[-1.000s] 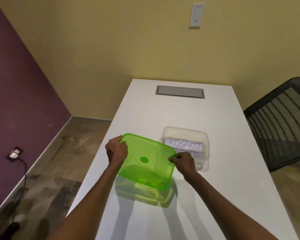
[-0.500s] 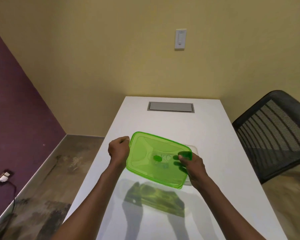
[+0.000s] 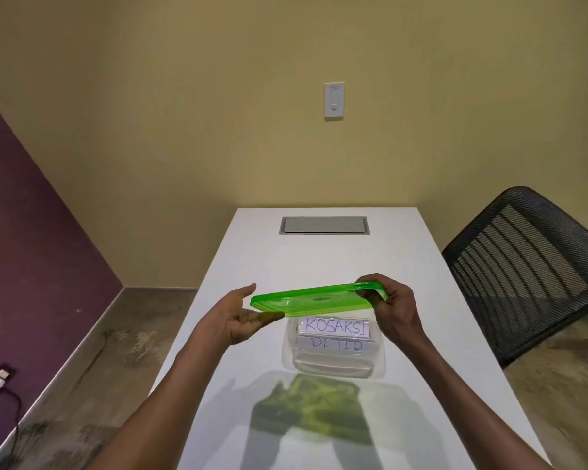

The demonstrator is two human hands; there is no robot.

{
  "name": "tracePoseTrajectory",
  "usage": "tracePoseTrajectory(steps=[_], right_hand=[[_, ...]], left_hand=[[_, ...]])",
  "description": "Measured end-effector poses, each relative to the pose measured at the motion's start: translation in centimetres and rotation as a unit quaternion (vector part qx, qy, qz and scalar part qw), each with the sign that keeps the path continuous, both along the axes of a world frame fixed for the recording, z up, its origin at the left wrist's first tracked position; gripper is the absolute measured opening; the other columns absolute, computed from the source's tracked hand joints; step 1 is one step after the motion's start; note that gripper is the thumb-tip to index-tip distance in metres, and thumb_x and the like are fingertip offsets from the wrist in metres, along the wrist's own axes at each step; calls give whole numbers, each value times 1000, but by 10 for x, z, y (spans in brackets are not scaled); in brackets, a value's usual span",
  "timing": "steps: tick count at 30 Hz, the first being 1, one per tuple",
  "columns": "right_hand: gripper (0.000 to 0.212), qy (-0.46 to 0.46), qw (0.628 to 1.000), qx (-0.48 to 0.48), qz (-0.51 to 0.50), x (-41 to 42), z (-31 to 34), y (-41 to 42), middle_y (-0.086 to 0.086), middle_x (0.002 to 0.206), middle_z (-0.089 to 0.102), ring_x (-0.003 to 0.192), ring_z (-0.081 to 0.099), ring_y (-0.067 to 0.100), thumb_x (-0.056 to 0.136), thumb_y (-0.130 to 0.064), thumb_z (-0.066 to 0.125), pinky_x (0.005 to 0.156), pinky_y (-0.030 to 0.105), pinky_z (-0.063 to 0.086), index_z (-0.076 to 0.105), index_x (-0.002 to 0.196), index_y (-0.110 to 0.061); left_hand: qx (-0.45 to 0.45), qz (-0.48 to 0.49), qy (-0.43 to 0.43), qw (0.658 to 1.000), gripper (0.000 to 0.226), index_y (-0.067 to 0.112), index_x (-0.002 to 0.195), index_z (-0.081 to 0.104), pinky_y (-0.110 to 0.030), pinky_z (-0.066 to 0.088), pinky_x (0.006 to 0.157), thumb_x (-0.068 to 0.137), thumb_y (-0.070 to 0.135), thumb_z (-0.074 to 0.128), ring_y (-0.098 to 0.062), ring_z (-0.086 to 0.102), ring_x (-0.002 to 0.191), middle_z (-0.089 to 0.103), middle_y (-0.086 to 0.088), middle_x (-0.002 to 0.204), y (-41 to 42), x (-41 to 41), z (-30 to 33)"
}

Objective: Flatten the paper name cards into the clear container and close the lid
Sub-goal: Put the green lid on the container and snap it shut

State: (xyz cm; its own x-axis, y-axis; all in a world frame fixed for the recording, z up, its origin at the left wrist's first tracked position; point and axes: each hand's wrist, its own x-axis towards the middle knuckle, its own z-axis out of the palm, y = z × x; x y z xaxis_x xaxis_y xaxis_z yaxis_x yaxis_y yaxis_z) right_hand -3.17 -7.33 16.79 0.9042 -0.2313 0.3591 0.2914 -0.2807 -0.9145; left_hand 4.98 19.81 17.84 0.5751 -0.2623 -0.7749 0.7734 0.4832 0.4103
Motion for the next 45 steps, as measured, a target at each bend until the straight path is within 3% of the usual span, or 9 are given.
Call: tracePoseTrajectory(steps=[5,10,17,20,25,27,31,37,45], right_hand=[[32,-31,999,-22,36,-5,4,-10,-1,91,74,92,67,15,77,11,53,81,21,50,74,90,-9],[42,-51,996,-34,58,-3,1,-18,-4,112,71,124,54,16,80,22,52,105,29,40,71,96,-11],[67,-37,994,-96,47,-1,-6,-23,-2,151,39,144,23,10,80,22,56,116,23,23,57,133,-19],[71,-3,994,-108,-28,1,-13,-29,-1,151,37,141,31,10,82,19,54,112,22,31,48,140,-21],[35,152,945,276,-91,0,-12,-28,18,120,64,93,67,21,95,-9,55,75,23,55,55,130,-3],[33,203,917,338,-64,-2,-7,-29,23,106,68,83,68,27,98,-26,53,69,31,54,58,117,0],[28,246,934,260,-21,-3,2,-27,21,97,72,79,70,28,89,-24,66,72,38,57,68,104,0],[57,253,959,94,-85,10,-9,-31,13,83,64,63,59,19,78,-19,77,55,29,47,57,131,-14],[69,282,951,-24,-121,24,-33,-42,9,93,60,95,59,28,82,-31,73,88,38,48,42,143,-24]], left_hand=[[24,-39,-26,999,41,-13,115,53,-31,57,44,85,10,69,-31,71,58,65,-26,99,-8,-5,9],[77,-16,-53,995,11,-5,86,59,-25,53,37,83,1,67,-22,67,47,67,-17,63,-13,-5,7],[75,-37,-78,993,12,-6,94,63,-23,52,37,87,4,63,-22,68,48,72,-16,69,-5,-2,4],[78,-38,-84,993,13,-5,95,63,-24,54,40,87,5,64,-22,69,49,73,-15,70,-1,-1,2],[68,-39,-107,991,13,-6,94,65,-31,58,47,88,5,62,-23,71,54,74,-16,75,1,1,-1],[70,-38,-120,990,10,-3,93,66,-30,57,51,90,5,60,-22,71,55,74,-15,75,1,1,-4],[77,-33,-142,986,14,-1,101,66,-28,58,57,91,4,58,-23,72,61,75,-14,84,-2,4,-13],[118,-17,-203,972,17,6,107,65,-22,55,47,93,5,56,-20,72,67,74,-9,93,-17,5,-17],[285,29,-280,916,32,4,113,68,-31,57,69,82,11,73,-17,63,82,70,-9,104,-42,11,-45]])
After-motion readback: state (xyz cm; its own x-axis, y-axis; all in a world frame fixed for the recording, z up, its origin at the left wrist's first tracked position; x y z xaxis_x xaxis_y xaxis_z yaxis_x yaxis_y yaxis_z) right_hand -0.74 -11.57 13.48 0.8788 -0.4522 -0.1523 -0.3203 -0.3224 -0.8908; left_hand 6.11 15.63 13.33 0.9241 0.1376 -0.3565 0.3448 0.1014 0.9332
